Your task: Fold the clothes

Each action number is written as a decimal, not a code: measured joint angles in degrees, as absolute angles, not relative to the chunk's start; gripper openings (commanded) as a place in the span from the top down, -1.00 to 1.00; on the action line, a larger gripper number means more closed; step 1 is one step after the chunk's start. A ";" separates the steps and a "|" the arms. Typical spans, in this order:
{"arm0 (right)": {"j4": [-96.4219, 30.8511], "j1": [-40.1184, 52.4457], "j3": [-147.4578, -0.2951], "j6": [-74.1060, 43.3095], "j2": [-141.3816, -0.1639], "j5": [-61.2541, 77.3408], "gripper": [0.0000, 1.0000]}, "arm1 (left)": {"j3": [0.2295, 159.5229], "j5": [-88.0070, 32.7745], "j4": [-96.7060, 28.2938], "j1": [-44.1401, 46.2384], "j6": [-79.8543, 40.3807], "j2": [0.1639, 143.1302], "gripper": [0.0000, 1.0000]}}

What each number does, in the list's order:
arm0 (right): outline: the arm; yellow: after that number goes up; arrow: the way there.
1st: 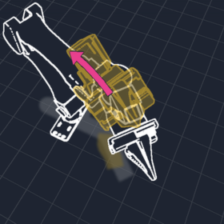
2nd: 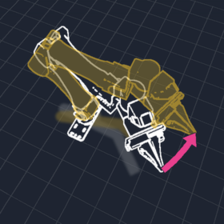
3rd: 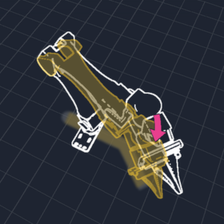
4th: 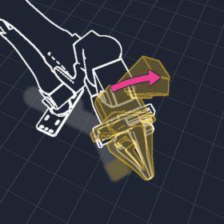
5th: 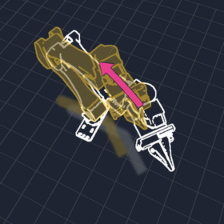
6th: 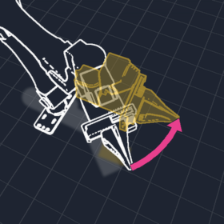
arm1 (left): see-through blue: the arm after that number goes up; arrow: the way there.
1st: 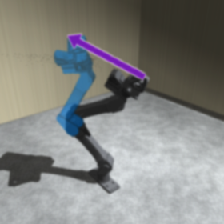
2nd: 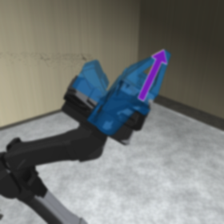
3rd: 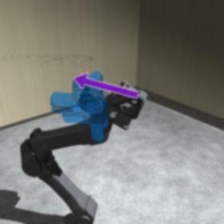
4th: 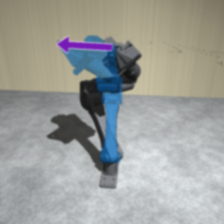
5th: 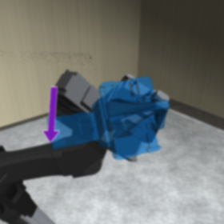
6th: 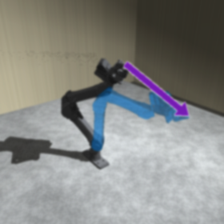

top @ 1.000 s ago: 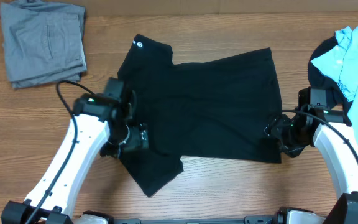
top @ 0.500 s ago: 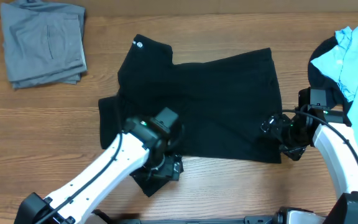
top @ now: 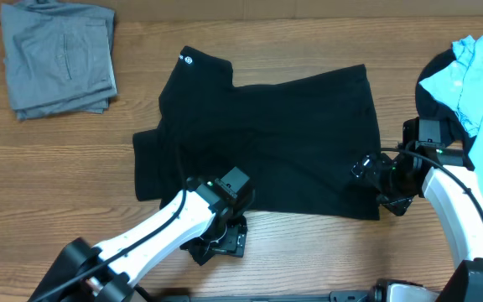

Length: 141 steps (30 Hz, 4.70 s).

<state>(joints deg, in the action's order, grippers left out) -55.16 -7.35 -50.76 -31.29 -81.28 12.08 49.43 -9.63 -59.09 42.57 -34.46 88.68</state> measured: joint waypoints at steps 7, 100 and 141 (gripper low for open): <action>-55.07 -7.35 -50.76 -31.27 -81.28 12.08 -0.92 | 49.41 -9.17 -55.79 42.57 -34.44 96.42 -0.77; -60.49 -10.87 -43.24 -48.01 -66.04 4.89 0.93 | 49.63 -12.45 -68.60 48.03 -35.07 70.76 0.92; -25.41 -10.87 -43.46 -49.25 -79.42 10.55 0.92 | 49.98 22.87 -28.25 38.06 -15.44 77.84 0.87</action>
